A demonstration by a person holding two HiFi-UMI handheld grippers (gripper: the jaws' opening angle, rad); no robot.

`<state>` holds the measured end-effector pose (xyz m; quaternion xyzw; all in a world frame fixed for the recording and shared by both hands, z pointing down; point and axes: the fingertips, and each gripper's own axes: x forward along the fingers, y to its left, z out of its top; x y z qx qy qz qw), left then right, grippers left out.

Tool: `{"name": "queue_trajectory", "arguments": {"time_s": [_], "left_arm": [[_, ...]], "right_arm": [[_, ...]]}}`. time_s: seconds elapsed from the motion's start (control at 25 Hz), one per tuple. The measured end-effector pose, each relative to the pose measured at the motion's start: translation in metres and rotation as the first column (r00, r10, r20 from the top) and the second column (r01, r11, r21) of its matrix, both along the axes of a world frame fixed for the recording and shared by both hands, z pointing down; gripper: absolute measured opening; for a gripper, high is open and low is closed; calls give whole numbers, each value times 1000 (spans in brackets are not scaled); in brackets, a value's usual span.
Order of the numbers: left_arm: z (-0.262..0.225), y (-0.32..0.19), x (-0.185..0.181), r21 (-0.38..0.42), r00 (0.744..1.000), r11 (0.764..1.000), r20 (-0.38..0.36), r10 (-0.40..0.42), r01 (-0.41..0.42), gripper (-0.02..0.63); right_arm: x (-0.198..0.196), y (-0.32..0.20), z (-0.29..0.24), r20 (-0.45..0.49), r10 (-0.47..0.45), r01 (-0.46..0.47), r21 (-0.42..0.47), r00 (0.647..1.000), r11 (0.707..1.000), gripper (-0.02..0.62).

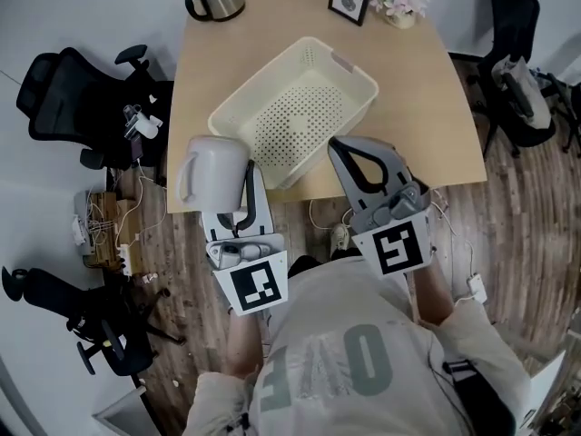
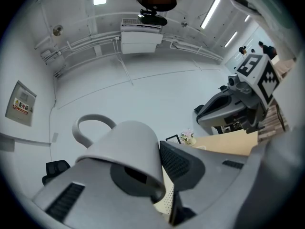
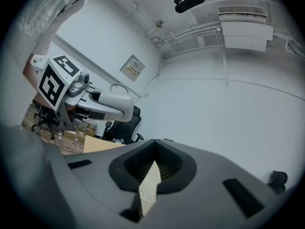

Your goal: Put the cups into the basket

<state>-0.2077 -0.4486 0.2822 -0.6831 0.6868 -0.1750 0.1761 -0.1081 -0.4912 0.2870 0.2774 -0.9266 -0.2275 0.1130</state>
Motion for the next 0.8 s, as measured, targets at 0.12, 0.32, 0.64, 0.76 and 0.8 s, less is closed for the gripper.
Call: {"name": "queue_trajectory", "arguments": {"time_s": [0.12, 0.32, 0.64, 0.76, 0.8], "left_arm": [[-3, -17, -4, -4, 1000, 1000, 32, 2, -2, 60], [-17, -45, -6, -2, 995, 998, 71, 66, -66, 60], [-18, -104, -3, -46, 975, 977, 66, 211, -209, 60], [-6, -131, -1, -108, 966, 963, 54, 253, -246, 60], [2, -137, 0, -148, 961, 954, 60, 271, -260, 60]], "right_arm": [[-9, -17, 1, -6, -14, 14, -3, 1000, 1000, -3], [-18, -32, -5, 5, -5, 5, -5, 1000, 1000, -3], [-15, -61, -23, 46, 108, -108, -7, 993, 994, -3], [-11, -75, -27, 67, 152, -150, -31, 986, 988, -3], [-11, -77, -26, 68, 164, -162, -36, 984, 986, -3]]}}
